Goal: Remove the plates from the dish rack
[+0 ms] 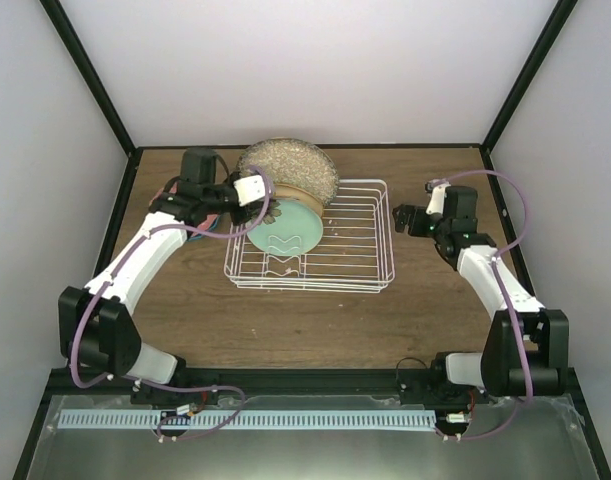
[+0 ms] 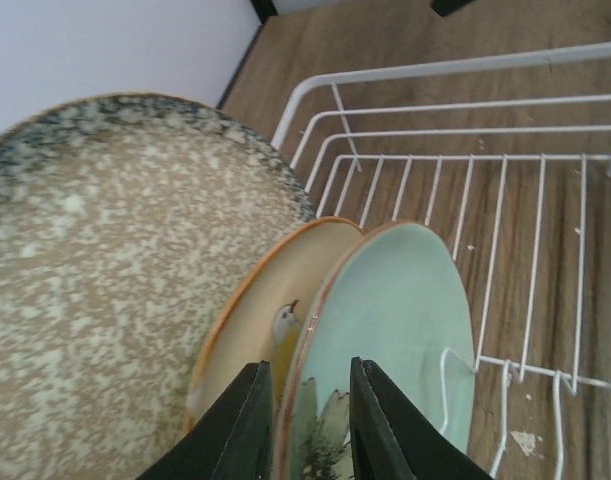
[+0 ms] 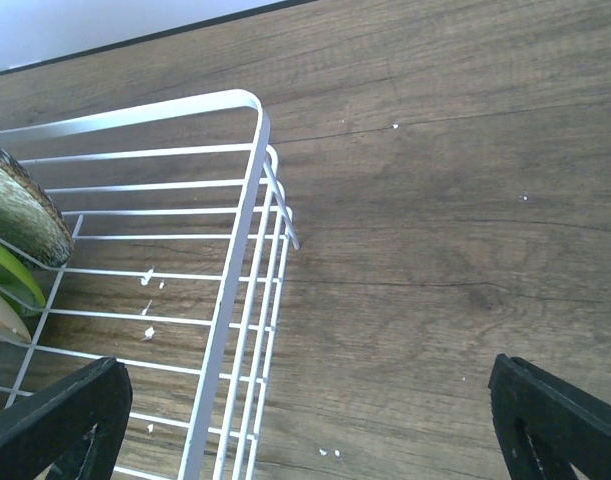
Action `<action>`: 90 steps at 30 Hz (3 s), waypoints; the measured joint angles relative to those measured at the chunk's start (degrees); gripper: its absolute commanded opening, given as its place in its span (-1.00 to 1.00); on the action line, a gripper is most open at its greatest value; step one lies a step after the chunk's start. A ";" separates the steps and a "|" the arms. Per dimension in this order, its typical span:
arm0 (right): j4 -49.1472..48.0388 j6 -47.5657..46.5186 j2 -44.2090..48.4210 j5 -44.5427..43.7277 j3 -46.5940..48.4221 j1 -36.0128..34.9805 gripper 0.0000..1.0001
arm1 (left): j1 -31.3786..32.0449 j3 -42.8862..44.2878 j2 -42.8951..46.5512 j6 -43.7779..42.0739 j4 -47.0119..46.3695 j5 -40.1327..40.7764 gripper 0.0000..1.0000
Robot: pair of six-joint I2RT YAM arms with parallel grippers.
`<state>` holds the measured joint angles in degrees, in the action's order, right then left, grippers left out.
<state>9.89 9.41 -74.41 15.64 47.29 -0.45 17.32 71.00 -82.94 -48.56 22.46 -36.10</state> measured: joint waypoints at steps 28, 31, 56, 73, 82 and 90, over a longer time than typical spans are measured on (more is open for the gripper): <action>0.39 -0.83 2.27 -0.24 -1.77 0.00 1.00 | 1.90 0.24 -6.38 -8.24 -1.49 6.69 -0.25; 0.39 -0.87 2.27 -0.24 -1.77 0.00 0.99 | 1.90 0.24 -7.06 -8.57 -1.60 6.71 -0.26; 1.31 -1.03 2.71 -0.81 -2.08 0.00 1.00 | 1.97 0.94 -7.45 -8.72 2.95 7.39 -0.92; 0.09 -0.90 2.69 1.27 -2.34 0.00 1.00 | 1.55 -1.38 6.05 1.42 -0.70 13.79 -0.92; -0.11 -0.85 1.77 2.34 -2.34 0.00 1.00 | -9.14 -2.49 16.26 27.52 -6.84 18.29 -0.92; -0.33 -0.90 -0.04 3.02 -2.34 0.00 1.00 | -32.50 -11.26 26.51 47.52 -4.83 22.36 -0.92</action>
<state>9.56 8.51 -74.46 18.65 44.95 -0.45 -15.18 59.75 -56.42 -1.04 17.63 -13.74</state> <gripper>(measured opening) 0.997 0.062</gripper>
